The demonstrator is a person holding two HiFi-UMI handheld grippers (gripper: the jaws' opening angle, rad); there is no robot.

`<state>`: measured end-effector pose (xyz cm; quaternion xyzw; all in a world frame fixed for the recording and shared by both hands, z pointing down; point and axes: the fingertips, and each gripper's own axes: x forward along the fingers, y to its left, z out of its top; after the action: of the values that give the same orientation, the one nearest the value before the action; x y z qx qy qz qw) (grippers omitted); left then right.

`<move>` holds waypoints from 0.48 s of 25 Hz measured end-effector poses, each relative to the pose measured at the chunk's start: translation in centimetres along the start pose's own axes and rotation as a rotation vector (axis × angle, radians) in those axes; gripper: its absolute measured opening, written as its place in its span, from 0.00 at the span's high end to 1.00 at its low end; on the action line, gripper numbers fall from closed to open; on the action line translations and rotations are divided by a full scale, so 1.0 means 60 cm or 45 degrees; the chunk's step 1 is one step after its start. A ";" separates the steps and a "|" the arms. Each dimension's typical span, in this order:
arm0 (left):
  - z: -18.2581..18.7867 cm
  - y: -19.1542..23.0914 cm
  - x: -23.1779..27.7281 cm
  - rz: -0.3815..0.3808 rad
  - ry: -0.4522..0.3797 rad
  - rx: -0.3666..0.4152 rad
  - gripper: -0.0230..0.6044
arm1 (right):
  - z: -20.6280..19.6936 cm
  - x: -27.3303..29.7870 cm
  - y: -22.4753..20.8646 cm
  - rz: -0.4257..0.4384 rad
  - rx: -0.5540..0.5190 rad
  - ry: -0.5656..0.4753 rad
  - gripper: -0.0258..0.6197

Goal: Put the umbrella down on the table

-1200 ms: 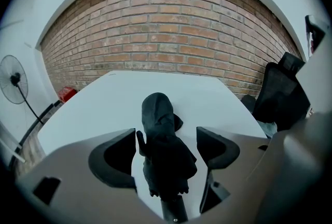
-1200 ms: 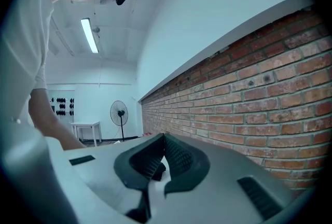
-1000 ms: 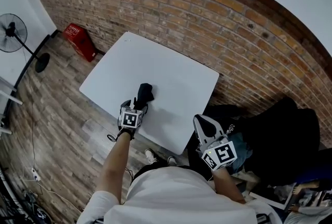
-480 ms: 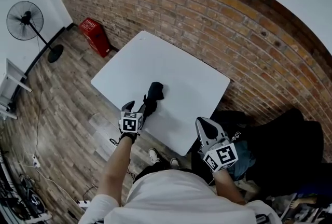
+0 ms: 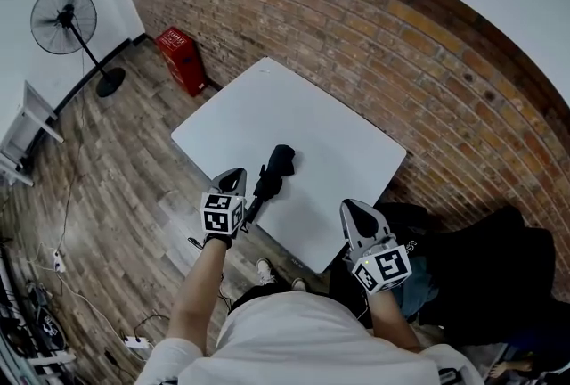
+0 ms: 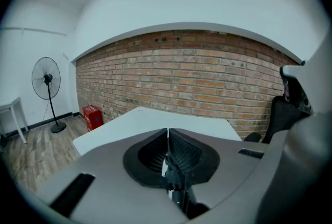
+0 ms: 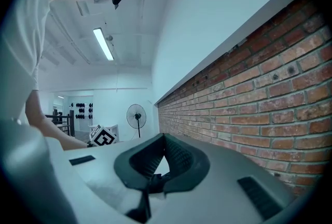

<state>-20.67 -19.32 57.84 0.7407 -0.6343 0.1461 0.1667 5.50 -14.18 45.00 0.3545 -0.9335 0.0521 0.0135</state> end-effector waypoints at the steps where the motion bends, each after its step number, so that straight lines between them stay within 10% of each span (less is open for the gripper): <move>1: 0.013 0.001 -0.012 0.001 -0.034 -0.008 0.92 | 0.002 0.003 -0.001 -0.002 0.000 -0.002 0.93; 12: 0.157 -0.004 -0.159 0.001 -0.376 0.173 0.92 | 0.023 0.021 -0.025 -0.040 -0.015 -0.038 0.93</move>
<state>-21.84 -14.82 45.25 0.7634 -0.6408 0.0784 0.0210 5.55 -16.26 43.82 0.3696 -0.9283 0.0411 0.0026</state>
